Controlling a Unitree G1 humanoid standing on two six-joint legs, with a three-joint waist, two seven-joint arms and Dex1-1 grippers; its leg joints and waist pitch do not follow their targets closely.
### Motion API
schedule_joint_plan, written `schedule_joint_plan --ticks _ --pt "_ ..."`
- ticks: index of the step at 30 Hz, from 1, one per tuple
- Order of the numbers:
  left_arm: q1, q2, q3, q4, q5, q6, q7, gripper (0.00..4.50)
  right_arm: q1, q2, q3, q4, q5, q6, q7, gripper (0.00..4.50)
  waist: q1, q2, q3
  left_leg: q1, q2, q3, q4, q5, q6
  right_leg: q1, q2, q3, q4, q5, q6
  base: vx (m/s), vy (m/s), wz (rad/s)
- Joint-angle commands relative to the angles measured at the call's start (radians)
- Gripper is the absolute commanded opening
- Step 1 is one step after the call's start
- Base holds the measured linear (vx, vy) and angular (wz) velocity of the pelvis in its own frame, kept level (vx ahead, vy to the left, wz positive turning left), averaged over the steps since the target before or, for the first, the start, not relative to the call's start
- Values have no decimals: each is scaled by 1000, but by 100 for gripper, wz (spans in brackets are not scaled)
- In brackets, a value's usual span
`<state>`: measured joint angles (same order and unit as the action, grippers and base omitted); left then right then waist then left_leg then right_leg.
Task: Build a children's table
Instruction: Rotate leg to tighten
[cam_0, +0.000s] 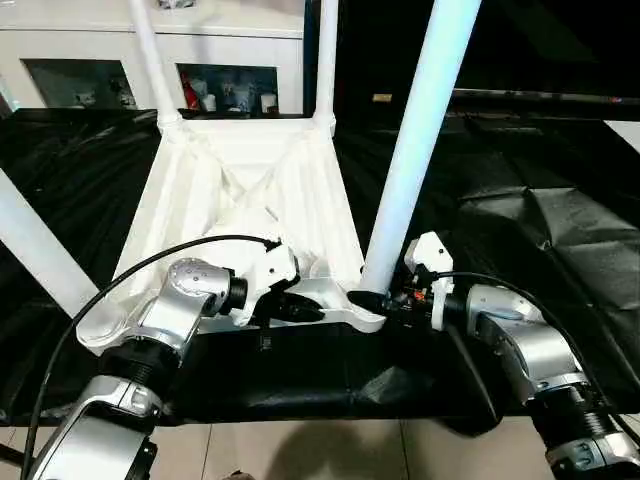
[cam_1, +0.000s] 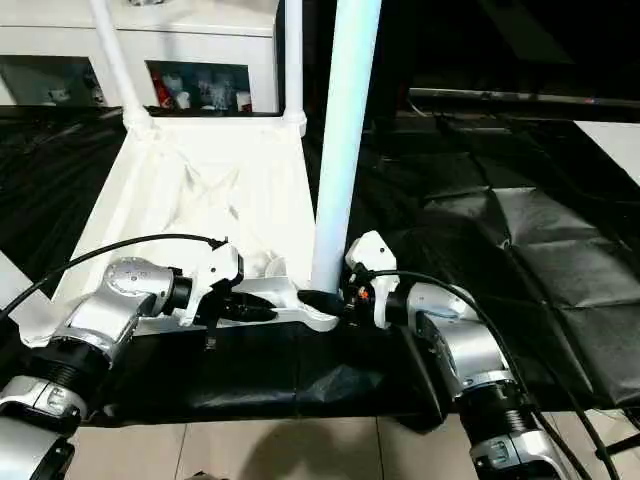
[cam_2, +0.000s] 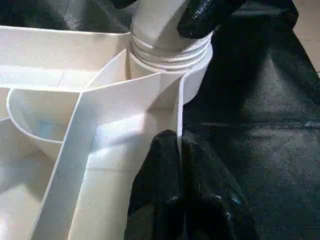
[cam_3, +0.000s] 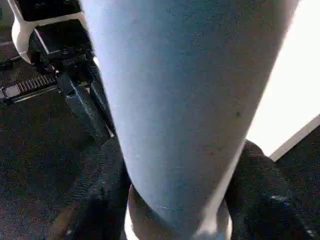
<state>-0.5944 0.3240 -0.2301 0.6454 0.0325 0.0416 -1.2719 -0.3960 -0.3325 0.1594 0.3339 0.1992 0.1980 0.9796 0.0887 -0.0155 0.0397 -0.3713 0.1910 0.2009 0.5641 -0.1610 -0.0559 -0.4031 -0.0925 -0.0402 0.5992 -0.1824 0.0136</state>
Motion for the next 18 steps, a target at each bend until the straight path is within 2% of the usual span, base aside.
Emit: schedule_joint_plan --ticks 1,8,11,12,13,14,15,17,18 --pt "18 -17 21 -3 -59 0 -8 0 -8 -10 8 -5 -2 9 21 216 0 -17 -52 14 39 -15 -61 -258 38 35 -49 33 -74 -256 -195 0 0 0" --pt "15 -23 24 11 -49 -11 26 0 -5 -8 6 11 -9 1 6 198 -2 -20 -53 12 38 -14 -58 -249 42 37 -48 33 -73 -251 -195 0 0 0" --pt "11 -29 26 21 -43 -13 49 0 -3 -2 2 18 -12 -1 -13 198 -1 -19 -51 13 38 -15 -60 -263 38 35 -49 33 -76 -283 -188 0 0 0" --pt "-9 -59 34 58 -23 -16 129 0 -7 33 -20 63 -35 -20 -113 197 -2 -18 -50 13 38 -15 -60 -270 34 33 -49 33 -78 -297 -182 0 0 0" --pt "-10 -60 34 59 -23 -16 132 0 -7 35 -22 65 -35 -21 -118 197 -4 -17 -49 14 38 -15 -61 -279 30 29 -50 34 -80 -313 -180 0 0 0" --pt "-34 -101 39 97 -8 -18 210 0 -8 87 -52 120 -52 -43 -243 196 -7 -17 -47 16 36 -16 -63 -303 15 27 -51 33 -85 -359 -171 0 0 0" --pt "-46 -122 41 117 -2 -21 246 0 -3 114 -63 137 -51 -53 -289 196 -9 -19 -48 19 35 -19 -64 -322 -4 26 -50 32 -89 -398 -159 0 0 0" --pt "-62 -148 45 144 3 -21 290 0 6 145 -71 148 -58 -60 -346 196 -9 -21 -48 17 34 -21 -65 -318 -3 31 -52 32 -91 -405 -146 0 0 0" --pt "-75 -167 49 165 8 -17 331 0 11 166 -72 154 -69 -60 -391 196 -8 -19 -49 20 35 -20 -65 -320 3 27 -50 34 -91 -395 -143 0 0 0"
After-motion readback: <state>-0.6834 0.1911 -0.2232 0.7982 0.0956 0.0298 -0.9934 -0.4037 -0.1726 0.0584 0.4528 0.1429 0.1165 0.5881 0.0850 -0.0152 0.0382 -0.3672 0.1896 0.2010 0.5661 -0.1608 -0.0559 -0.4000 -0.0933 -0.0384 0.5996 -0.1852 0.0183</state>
